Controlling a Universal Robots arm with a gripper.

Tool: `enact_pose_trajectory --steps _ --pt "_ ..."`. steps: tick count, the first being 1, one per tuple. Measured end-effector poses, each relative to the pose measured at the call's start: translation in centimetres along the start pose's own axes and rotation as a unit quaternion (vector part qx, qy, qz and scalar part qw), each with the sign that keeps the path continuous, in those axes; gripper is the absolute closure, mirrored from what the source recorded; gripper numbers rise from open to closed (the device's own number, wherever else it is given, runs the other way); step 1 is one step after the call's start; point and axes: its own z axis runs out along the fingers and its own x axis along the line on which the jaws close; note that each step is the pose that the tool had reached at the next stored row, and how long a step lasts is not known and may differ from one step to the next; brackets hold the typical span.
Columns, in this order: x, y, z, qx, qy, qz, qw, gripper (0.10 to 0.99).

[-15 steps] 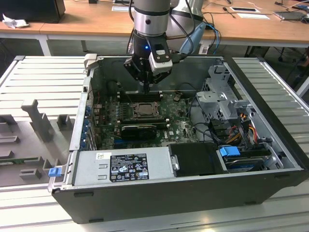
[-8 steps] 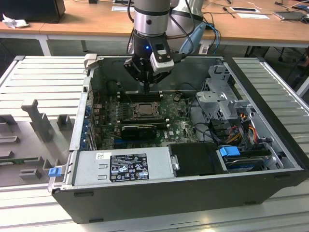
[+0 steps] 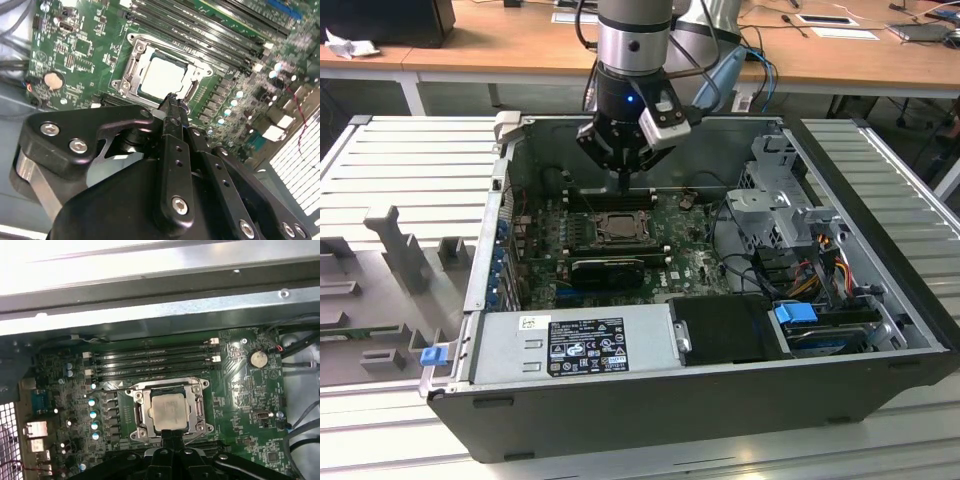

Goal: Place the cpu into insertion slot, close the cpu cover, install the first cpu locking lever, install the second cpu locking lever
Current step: 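Install the first cpu locking lever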

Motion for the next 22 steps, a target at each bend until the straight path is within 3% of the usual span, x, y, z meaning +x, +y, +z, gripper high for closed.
enact_pose_trajectory --steps 5,13,16,22 --pt "0.0 0.0 0.01 0.0002 -0.0002 -0.036 0.9994 0.98" --pt "0.02 0.0 0.01 0.0005 -0.0006 -0.086 0.9963 0.98" --pt "0.48 -0.04 0.05 -0.003 -0.0007 -0.089 0.9961 0.98" --pt "1.39 -0.11 0.06 -0.0038 -0.0007 -0.089 0.996 0.98"
